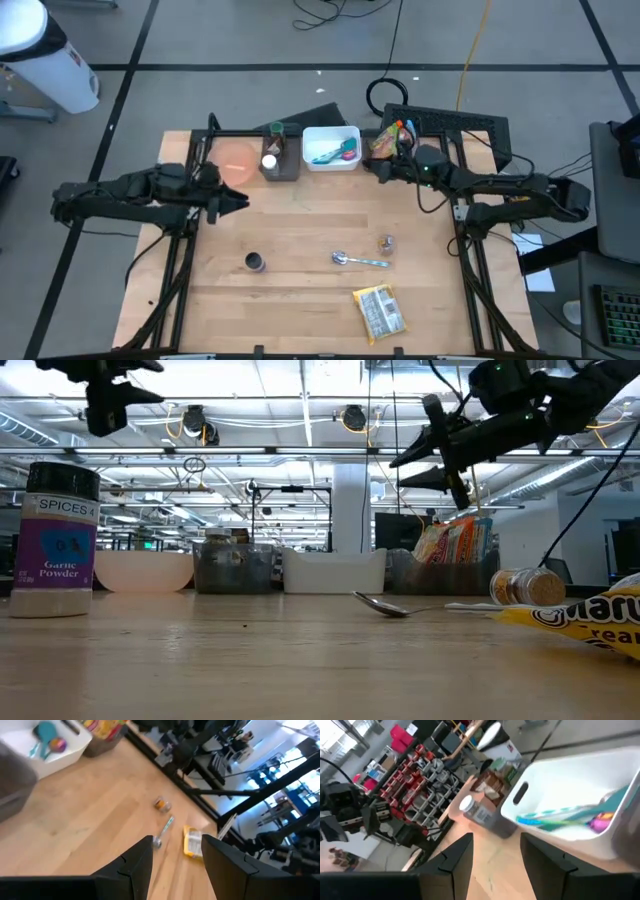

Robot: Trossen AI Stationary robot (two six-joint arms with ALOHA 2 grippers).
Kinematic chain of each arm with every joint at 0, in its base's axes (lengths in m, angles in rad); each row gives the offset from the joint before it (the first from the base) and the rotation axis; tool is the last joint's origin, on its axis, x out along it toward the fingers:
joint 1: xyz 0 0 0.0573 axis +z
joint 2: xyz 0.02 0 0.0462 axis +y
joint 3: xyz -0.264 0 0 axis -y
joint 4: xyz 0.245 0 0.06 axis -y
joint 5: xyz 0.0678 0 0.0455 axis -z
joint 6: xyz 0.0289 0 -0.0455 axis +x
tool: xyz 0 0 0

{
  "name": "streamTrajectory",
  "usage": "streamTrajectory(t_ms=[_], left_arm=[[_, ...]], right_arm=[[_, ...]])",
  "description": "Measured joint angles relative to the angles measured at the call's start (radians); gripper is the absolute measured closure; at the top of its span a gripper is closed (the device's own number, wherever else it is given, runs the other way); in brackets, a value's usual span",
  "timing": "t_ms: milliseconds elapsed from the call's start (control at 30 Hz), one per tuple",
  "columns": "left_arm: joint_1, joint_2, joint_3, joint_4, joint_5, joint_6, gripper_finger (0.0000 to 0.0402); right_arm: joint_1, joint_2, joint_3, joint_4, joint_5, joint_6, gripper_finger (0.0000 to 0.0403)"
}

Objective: Pick & Place Food Item
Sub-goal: Put the brown seasoning bottle into the left black bin

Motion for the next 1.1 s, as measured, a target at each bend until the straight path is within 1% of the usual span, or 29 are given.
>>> streamTrajectory(t_ms=[100, 233, 433, 533, 633, 767, 833, 900, 1000, 1100], left_arm=[[-0.035, 0.060, 0.000, 0.098, -0.033, 0.009, 0.0227], [-0.075, 0.155, 0.000, 0.220, -0.037, 0.052, 0.0227], [-0.125, 0.304, 0.000, 0.314, -0.033, 0.052, 0.0227], [-0.149, 0.377, 0.000, 0.358, -0.033, 0.027, 0.0227], [-0.174, 0.451, 0.000, 0.436, -0.033, 0.021, 0.0227], [-0.203, 0.557, 0.000, 0.603, -0.032, 0.021, 0.0227], [-0.213, 0.607, 0.000, 0.708, -0.031, 0.023, 0.0227], [-0.221, 0.657, 0.000, 0.805, -0.031, 0.023, 0.0227], [-0.228, 0.724, 0.000, 0.935, -0.031, 0.018, 0.0227], [-0.228, 0.776, 0.000, 1.031, -0.031, 0.005, 0.0227]], right_arm=[[0.037, 0.065, 0.000, 0.093, -0.002, 0.047, 0.0248], [0.092, 0.149, 0.000, 0.242, -0.005, 0.074, 0.0248], [0.169, 0.227, 0.000, 0.441, -0.005, 0.114, 0.0248], [0.205, 0.243, 0.000, 0.514, -0.005, 0.156, 0.0248], [0.239, 0.250, 0.000, 0.596, 0.007, 0.190, 0.0248], [0.293, 0.251, 0.000, 0.689, 0.124, 0.237, 0.0248], [0.314, 0.251, 0.000, 0.737, 0.153, 0.232, 0.0248], [0.330, 0.251, 0.000, 0.786, 0.148, 0.210, 0.0248], [0.353, 0.251, 0.000, 0.839, 0.110, 0.202, 0.0248], [0.380, 0.251, 0.000, 0.929, 0.071, 0.205, 0.0247]])
